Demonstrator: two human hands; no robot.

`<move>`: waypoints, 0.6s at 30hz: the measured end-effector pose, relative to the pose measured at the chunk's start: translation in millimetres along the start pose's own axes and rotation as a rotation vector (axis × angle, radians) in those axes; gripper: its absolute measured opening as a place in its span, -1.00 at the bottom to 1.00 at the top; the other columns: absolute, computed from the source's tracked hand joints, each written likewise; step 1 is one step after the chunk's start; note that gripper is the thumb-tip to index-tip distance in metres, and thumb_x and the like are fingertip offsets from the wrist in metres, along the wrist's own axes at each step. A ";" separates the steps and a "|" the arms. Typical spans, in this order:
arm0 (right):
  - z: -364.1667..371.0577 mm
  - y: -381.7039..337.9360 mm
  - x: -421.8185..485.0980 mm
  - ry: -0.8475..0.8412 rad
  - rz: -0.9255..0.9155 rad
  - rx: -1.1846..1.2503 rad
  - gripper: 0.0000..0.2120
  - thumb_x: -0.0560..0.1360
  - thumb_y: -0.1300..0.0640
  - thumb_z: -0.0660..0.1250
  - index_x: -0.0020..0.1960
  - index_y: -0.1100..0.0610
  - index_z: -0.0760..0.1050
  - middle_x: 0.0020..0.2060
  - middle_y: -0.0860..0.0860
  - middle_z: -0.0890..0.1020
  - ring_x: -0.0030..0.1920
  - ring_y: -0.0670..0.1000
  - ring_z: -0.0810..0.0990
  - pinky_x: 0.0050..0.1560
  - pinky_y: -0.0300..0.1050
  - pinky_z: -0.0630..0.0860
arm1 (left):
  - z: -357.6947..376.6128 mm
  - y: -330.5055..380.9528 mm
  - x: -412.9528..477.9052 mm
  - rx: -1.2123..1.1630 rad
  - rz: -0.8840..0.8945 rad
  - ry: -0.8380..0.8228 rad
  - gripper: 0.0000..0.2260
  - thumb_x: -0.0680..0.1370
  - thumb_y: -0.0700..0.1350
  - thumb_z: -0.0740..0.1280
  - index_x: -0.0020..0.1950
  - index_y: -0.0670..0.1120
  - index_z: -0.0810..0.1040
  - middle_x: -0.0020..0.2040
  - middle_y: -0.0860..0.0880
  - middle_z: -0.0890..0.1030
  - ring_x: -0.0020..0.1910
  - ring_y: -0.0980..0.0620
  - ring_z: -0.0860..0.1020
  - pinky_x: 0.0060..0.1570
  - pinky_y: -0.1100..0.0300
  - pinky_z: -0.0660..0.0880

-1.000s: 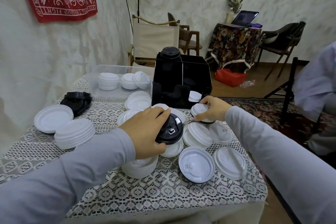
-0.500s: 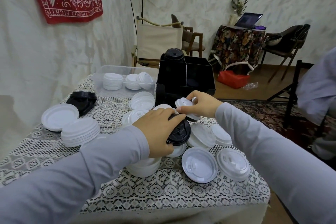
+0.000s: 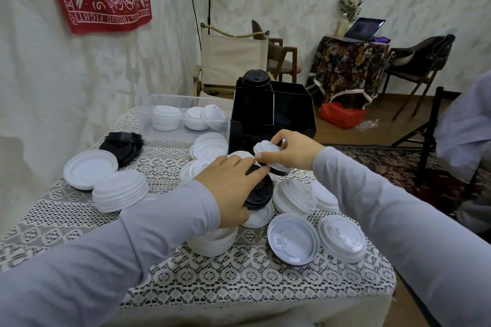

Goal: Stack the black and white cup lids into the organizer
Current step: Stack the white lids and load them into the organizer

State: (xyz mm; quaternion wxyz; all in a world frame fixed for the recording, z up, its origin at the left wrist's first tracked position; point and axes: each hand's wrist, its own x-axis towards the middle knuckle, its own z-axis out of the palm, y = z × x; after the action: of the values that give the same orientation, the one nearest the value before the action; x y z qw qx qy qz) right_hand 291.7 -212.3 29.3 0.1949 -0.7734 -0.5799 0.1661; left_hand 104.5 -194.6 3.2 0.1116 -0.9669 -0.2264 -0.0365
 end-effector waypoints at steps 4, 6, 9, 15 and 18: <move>0.4 -1.5 0.2 0.009 0.007 -0.030 -0.41 0.28 -0.36 0.37 0.09 0.05 0.44 -0.07 0.00 0.59 -0.05 0.00 0.57 0.06 -0.03 0.53 | -1.2 1.0 0.6 0.005 -0.003 -0.007 -0.27 0.43 0.03 0.28 0.52 0.00 0.00 0.41 -0.01 0.22 0.35 -0.07 0.24 0.38 0.03 0.16; 0.0 -2.0 -0.4 0.009 0.009 -0.041 -0.41 0.29 -0.35 0.38 0.10 0.06 0.44 -0.06 0.00 0.59 -0.05 -0.01 0.57 0.06 -0.04 0.53 | -1.5 0.6 0.8 -0.006 -0.010 -0.023 -0.30 0.43 0.03 0.28 0.51 0.00 0.05 0.41 -0.01 0.24 0.33 -0.08 0.26 0.37 0.04 0.17; -1.0 -1.6 -1.4 -0.003 0.019 -0.057 -0.41 0.30 -0.35 0.38 0.12 0.05 0.44 -0.04 -0.01 0.58 -0.04 -0.01 0.56 0.08 -0.04 0.52 | -0.9 -0.2 0.3 -0.011 -0.019 -0.046 -0.30 0.42 0.05 0.28 0.50 -0.01 0.07 0.39 -0.01 0.26 0.30 -0.09 0.29 0.36 0.04 0.18; -3.9 11.1 -2.6 -0.024 0.049 -0.078 -0.39 0.36 -0.27 0.39 0.27 0.04 0.38 0.09 0.01 0.51 0.05 0.04 0.52 0.10 -0.06 0.47 | -0.5 -1.6 -0.7 0.010 -0.038 -0.062 -0.28 0.42 0.10 0.28 0.50 0.01 0.06 0.37 -0.02 0.30 0.31 -0.09 0.29 0.37 0.05 0.16; -12.2 33.8 -3.5 -0.017 0.117 -0.150 -0.32 0.37 -0.25 0.38 0.37 0.03 0.30 0.20 0.02 0.48 0.16 0.07 0.49 0.15 -0.05 0.43 | 0.3 -4.3 -2.4 -0.027 -0.051 -0.059 -0.29 0.41 0.09 0.28 0.49 0.02 0.08 0.36 0.00 0.31 0.30 -0.07 0.30 0.36 0.05 0.18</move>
State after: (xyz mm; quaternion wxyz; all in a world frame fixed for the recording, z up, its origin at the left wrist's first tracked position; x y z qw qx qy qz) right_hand 324.7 -225.5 23.3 0.1217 -0.8169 -0.5462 0.1398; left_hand 100.4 -191.9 3.5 0.0908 -0.9630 -0.2535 -0.0139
